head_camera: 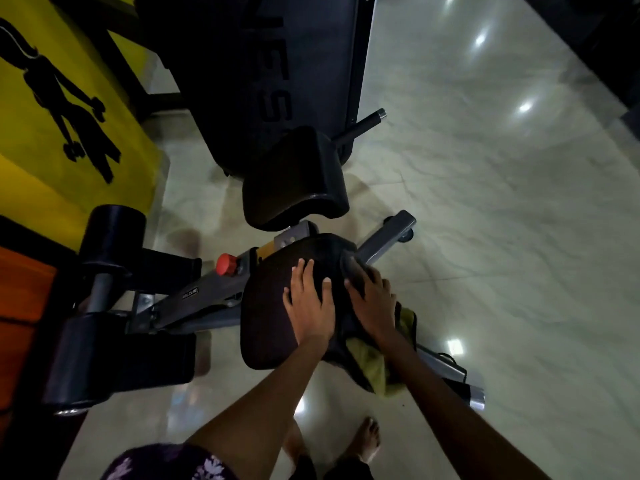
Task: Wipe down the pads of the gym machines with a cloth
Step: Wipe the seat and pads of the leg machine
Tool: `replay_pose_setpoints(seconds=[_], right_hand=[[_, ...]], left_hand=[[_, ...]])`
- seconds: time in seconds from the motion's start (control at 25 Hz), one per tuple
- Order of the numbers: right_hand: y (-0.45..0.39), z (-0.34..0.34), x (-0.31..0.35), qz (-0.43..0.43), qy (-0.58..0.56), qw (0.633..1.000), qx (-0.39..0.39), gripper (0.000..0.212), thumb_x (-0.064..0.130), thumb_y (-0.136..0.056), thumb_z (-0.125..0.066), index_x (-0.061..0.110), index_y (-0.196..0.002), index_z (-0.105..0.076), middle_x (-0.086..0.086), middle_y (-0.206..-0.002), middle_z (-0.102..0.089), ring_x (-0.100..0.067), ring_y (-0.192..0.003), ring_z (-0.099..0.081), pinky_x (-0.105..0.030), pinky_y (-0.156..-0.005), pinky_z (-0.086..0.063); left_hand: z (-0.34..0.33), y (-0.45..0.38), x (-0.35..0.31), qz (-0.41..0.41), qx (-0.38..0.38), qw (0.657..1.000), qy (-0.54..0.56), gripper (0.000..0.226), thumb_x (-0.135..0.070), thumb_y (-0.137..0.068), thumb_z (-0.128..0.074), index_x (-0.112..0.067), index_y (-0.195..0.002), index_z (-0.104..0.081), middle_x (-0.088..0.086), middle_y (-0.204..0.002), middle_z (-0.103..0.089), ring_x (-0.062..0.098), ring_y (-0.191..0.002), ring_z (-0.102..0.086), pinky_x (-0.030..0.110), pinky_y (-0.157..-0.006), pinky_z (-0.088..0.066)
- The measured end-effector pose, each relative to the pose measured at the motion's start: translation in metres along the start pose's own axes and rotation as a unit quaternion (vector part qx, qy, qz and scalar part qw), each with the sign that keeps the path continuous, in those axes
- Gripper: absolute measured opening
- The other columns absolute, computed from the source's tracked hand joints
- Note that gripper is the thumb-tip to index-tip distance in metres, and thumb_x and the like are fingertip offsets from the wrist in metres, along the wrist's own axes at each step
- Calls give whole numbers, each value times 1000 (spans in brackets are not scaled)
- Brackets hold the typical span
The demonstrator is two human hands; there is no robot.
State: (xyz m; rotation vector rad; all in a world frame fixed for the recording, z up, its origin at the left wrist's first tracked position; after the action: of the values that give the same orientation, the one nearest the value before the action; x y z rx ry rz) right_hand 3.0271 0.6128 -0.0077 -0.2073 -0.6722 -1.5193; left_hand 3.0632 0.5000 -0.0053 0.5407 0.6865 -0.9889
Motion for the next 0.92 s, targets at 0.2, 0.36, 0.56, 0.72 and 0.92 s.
replay_pose_setpoints(seconds=[0.2,0.36,0.56,0.72,0.92], right_hand=[[-32,2,-1,12,-40,999,7,59,51,-93,-40,34,-147,-25,-4,-149,-32,-32,-132,-31,-45,-105,-30],[28,-6,-18,51,-17,999,-5,80,66,-75,-12,32,-147,-27,-4,-148,-35,-30,-126,-38,-41,-100,-34],[-40,0,4,43,-2,999,-16,65,60,-88,-29,31,-146,-30,-5,-146,-37,-32,-128,-36,-46,-102,-32],[-66,2,13,68,-11,997,-40,51,42,-95,-46,29,-144,-37,-8,-139,-45,-36,-124,-41,-48,-101,-35],[-7,4,-14,200,17,980,-4,65,60,-89,-23,26,-142,-41,-13,-134,-50,-38,-112,-50,-47,-91,-43]], left_hand=[[-2,0,1,-1,-10,1000,-3,46,-34,-100,-39,-22,-144,-34,-5,-155,-23,11,-144,-12,37,-115,-5],[-3,1,3,1,-7,1000,-6,51,-43,-97,-33,-23,-144,-33,-6,-155,-22,9,-144,-11,37,-115,-3],[-4,-1,2,-2,-15,1000,-6,58,-48,-92,-30,-23,-144,-35,-7,-155,-24,10,-144,-13,39,-116,-6],[-2,1,3,0,-13,1000,1,56,-46,-91,-31,-24,-143,-35,-8,-154,-25,8,-143,-14,37,-116,-5],[1,-1,1,16,-27,999,8,45,-36,-98,-35,-24,-141,-39,-7,-152,-29,7,-143,-15,42,-117,-10]])
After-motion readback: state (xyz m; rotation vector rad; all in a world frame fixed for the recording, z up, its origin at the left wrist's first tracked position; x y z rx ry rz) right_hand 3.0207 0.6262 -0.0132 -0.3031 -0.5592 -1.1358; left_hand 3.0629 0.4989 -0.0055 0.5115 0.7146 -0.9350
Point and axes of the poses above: each hand's wrist, its own y-axis away from the middle knuckle, its own z-axis out of the back of the hand, x = y × z, the point moved 2 cm from there along -y, towards the middle knuckle
